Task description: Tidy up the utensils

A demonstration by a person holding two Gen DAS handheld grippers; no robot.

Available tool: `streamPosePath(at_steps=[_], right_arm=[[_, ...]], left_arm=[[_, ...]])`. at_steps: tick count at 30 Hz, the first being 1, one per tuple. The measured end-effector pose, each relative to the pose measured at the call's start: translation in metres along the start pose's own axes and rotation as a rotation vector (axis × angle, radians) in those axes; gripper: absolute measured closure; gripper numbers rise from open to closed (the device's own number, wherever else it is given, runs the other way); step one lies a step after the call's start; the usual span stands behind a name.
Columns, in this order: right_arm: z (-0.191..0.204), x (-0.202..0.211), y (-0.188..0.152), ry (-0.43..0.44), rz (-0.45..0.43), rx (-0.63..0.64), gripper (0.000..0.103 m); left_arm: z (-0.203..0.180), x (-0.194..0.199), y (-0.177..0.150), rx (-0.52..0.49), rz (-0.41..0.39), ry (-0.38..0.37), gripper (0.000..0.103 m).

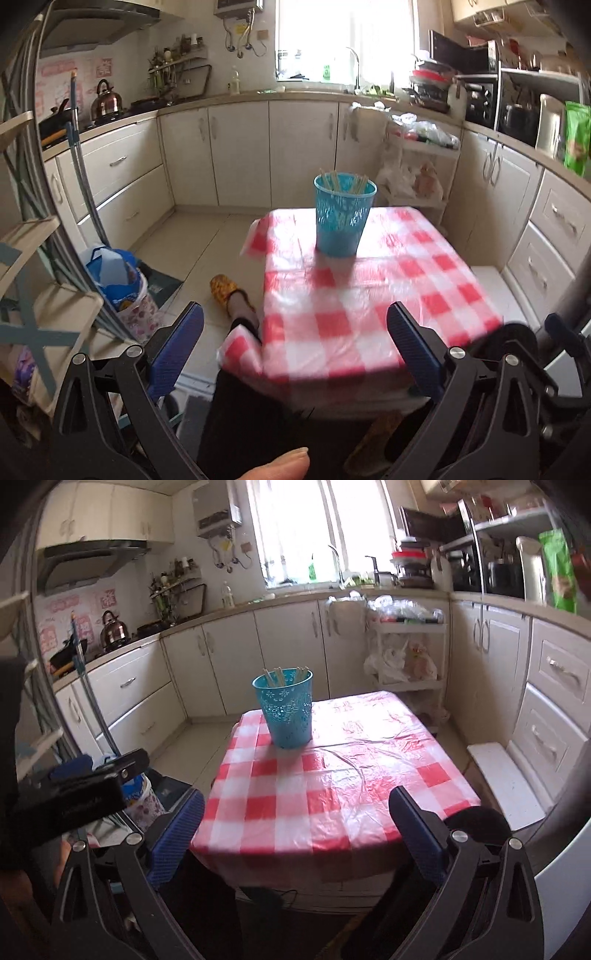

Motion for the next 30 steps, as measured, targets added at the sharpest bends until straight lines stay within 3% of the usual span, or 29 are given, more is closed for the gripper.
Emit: streamPosePath(at_steps=[8,30], right_arm=[[-0.010,0.019,-0.009,0.002,-0.003,-0.046,0.007],[-0.006,0.020,-0.017,0.017,0.043,-0.027,0.007]], left_arm=[[0.004,0.027,-0.023,0.073,-0.035,-0.005,0.008],[-0.004,0.032,-0.019,0.053,-0.032,0.003,0.008]])
Point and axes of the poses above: each gripper's, at about its wrist camera, not at the fingertips, and x roughly against the way its jaws point, z to its left, y to its top, the point moved 5 cm from there along -x, roughly the way its jaws point, and after that the axes turned 1 degree about y, right-handed, at the moved point
